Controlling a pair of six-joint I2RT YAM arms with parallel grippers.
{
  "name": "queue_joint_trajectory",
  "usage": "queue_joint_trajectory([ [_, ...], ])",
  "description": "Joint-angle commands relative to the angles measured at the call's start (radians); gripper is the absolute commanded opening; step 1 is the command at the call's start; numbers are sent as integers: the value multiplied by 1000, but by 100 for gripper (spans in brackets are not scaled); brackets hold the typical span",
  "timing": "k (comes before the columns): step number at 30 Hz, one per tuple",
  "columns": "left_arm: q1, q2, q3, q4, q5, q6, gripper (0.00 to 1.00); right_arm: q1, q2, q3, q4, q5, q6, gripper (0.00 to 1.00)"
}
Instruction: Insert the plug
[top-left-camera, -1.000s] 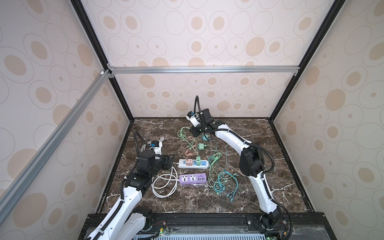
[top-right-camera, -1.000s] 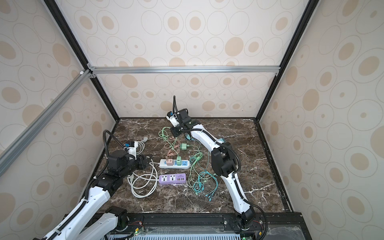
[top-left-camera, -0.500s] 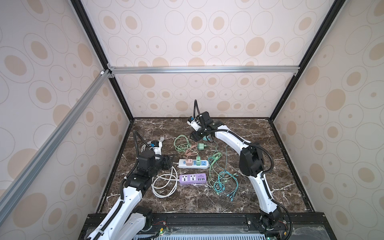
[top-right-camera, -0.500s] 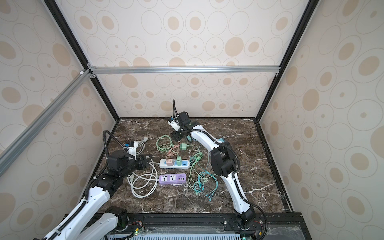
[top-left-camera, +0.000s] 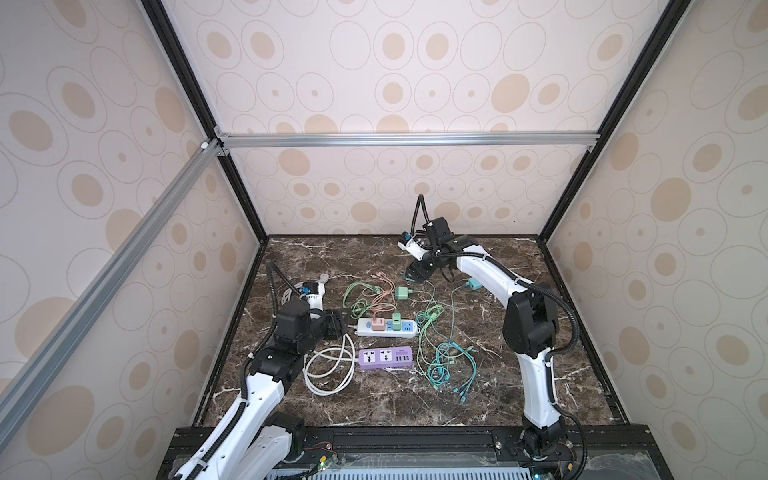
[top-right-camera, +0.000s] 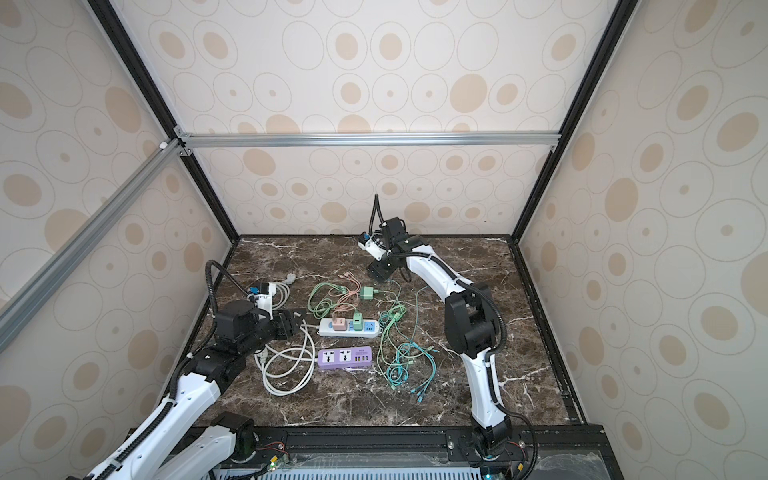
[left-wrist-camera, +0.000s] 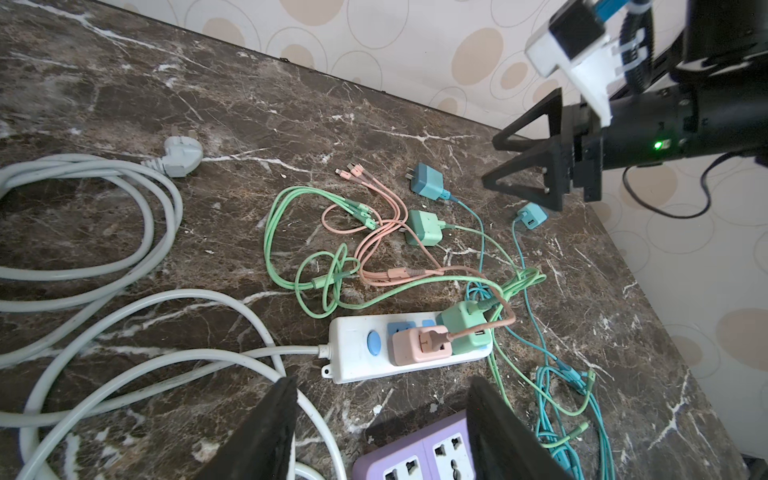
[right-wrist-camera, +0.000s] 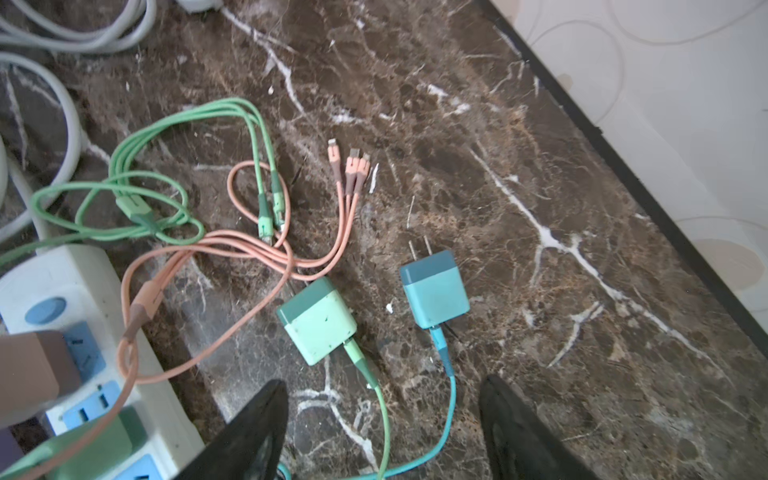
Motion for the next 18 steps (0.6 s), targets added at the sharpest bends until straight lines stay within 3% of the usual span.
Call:
queue_joint_trajectory([
  [1, 6, -11, 4, 26, 33, 8, 70, 11, 47, -9, -43, -45, -117, 76],
  [11, 6, -40, -3, 24, 52, 4, 76, 14, 216, 159, -153, -21, -207, 77],
  [18, 6, -40, 3, 28, 64, 4, 76, 21, 261, 179, -166, -60, -248, 76],
])
